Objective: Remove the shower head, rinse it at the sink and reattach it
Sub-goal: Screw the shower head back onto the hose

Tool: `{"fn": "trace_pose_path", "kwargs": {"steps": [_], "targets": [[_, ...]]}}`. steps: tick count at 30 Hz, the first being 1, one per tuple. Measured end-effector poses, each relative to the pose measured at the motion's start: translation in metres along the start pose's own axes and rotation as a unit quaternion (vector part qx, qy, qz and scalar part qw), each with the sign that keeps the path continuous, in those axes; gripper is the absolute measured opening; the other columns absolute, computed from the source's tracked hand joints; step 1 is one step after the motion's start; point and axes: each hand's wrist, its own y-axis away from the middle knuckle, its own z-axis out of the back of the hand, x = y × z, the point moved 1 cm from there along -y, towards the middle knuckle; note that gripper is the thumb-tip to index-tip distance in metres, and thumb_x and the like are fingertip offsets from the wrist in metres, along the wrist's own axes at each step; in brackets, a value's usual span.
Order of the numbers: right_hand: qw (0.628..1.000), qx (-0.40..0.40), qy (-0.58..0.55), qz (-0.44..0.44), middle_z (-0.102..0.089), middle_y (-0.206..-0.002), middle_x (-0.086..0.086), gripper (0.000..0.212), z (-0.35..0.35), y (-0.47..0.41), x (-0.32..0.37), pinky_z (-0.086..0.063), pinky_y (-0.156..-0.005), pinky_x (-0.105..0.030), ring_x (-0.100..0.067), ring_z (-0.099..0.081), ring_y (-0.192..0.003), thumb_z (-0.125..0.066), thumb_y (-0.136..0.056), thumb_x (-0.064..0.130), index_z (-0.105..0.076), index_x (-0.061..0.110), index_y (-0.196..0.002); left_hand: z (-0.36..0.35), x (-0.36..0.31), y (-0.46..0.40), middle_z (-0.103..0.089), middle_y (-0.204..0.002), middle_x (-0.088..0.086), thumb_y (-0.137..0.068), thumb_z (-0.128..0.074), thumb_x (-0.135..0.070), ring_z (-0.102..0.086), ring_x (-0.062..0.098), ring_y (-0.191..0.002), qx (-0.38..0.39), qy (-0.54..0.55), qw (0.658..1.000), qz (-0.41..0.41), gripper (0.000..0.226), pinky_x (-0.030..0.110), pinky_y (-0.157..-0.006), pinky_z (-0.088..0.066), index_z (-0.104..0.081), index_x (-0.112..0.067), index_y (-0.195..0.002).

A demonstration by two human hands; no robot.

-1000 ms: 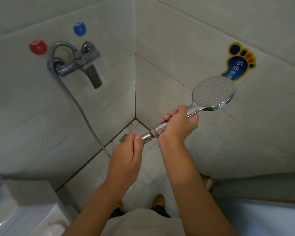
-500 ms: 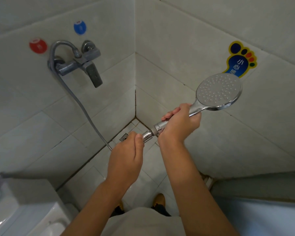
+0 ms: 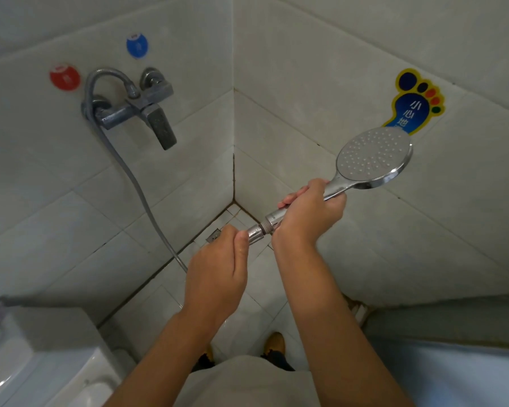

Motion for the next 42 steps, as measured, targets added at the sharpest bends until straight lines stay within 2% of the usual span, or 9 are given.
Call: {"fn": "trace_pose_path", "kwargs": {"steps": [9,14,19,24,28,31,34,37,42], "targets": [[1.0,-0.004,0.007,-0.008,-0.049,-0.061,-0.003,0.012,0.0006,-0.004,-0.0034,-0.047,-0.049,-0.028,-0.013,-0.045,-0.041,-0.046,-0.093,0.002,-0.051,0.01,-0.1,-0.0005,-0.0027,0.0003,-0.046,-0.057,-0.01,-0.096,-0.027,-0.051,-0.047,0.012,-0.049,0.02,0.032,0.999,0.018,0.041,0.021,-0.042,-0.036,-0.054,-0.021,-0.095],[1.0,-0.009,0.012,-0.005,-0.049,-0.064,-0.005,0.017,0.0006,-0.0068,-0.0028,-0.049,-0.05,-0.03,-0.014,-0.045,-0.043,-0.046,-0.095,0.002,-0.054,0.003,-0.11,-0.0015,-0.0025,0.0003,-0.049,-0.064,-0.01,-0.096,-0.05,-0.036,-0.053,0.008,-0.057,0.034,0.066,0.997,0.012,0.017,0.021,-0.044,-0.042,-0.045,-0.026,-0.108],[1.0,-0.006,0.008,-0.007,-0.048,-0.063,-0.004,0.012,-0.001,-0.005,-0.0024,-0.048,-0.049,-0.029,-0.013,-0.045,-0.042,-0.046,-0.094,0.002,-0.052,0.009,-0.102,-0.0016,-0.0007,-0.0023,-0.048,-0.07,-0.007,-0.09,-0.053,-0.053,-0.051,0.011,-0.061,0.021,0.062,0.998,0.005,0.037,0.023,-0.048,-0.044,-0.042,-0.034,-0.12],[1.0,-0.009,0.011,-0.01,-0.048,-0.062,-0.004,0.016,-0.0025,-0.0047,-0.0033,-0.048,-0.048,-0.028,-0.013,-0.045,-0.041,-0.046,-0.093,0.002,-0.054,0.006,-0.106,-0.0003,-0.0014,-0.0035,-0.04,-0.057,-0.015,-0.099,-0.023,-0.051,-0.047,0.006,-0.053,0.002,0.045,0.999,-0.012,0.035,0.016,-0.044,-0.033,-0.051,-0.032,-0.089],[1.0,-0.01,0.011,-0.009,-0.048,-0.061,-0.003,0.013,-0.0023,-0.0047,-0.0036,-0.048,-0.049,-0.028,-0.013,-0.045,-0.04,-0.046,-0.094,0.002,-0.053,0.009,-0.104,-0.0005,0.0009,-0.0048,-0.046,-0.061,-0.014,-0.096,-0.035,-0.049,-0.051,0.007,-0.059,0.005,0.029,1.0,-0.007,0.032,0.015,-0.048,-0.038,-0.058,-0.026,-0.098],[1.0,-0.013,0.007,-0.015,-0.047,-0.06,-0.003,0.012,-0.0022,-0.0053,-0.0043,-0.047,-0.048,-0.028,-0.013,-0.043,-0.039,-0.046,-0.094,0.002,-0.051,0.011,-0.101,0.0011,-0.0003,-0.0017,-0.049,-0.068,-0.013,-0.094,-0.05,-0.042,-0.052,0.009,-0.061,0.01,0.028,1.0,-0.008,0.018,0.015,-0.051,-0.04,-0.05,-0.033,-0.108],[1.0,-0.01,0.004,-0.025,-0.047,-0.06,-0.002,0.012,-0.0016,-0.0046,-0.0042,-0.047,-0.047,-0.028,-0.013,-0.044,-0.04,-0.046,-0.094,0.002,-0.051,0.01,-0.101,0.0014,-0.0003,-0.0011,-0.044,-0.067,-0.01,-0.089,-0.061,-0.04,-0.046,0.008,-0.056,0.007,0.023,1.0,-0.003,0.032,0.016,-0.048,-0.035,-0.044,-0.036,-0.116],[1.0,-0.003,0.006,-0.026,-0.048,-0.06,-0.002,0.011,-0.0011,-0.0032,-0.0038,-0.048,-0.047,-0.027,-0.012,-0.044,-0.041,-0.046,-0.095,0.002,-0.051,0.01,-0.102,0.0013,-0.0015,-0.0013,-0.044,-0.069,-0.011,-0.083,-0.052,-0.063,-0.047,0.007,-0.057,0.008,0.023,1.0,0.012,0.052,0.017,-0.05,-0.039,-0.043,-0.034,-0.126],[0.999,-0.001,0.003,-0.032,-0.047,-0.061,-0.003,0.012,-0.0007,-0.0015,-0.0042,-0.047,-0.048,-0.028,-0.013,-0.043,-0.041,-0.046,-0.094,0.001,-0.05,0.011,-0.1,0.0014,-0.0032,0.0009,-0.045,-0.061,-0.014,-0.099,-0.027,-0.047,-0.049,0.009,-0.059,0.0,0.051,0.999,-0.002,0.033,0.016,-0.049,-0.037,-0.055,-0.03,-0.092]]}}
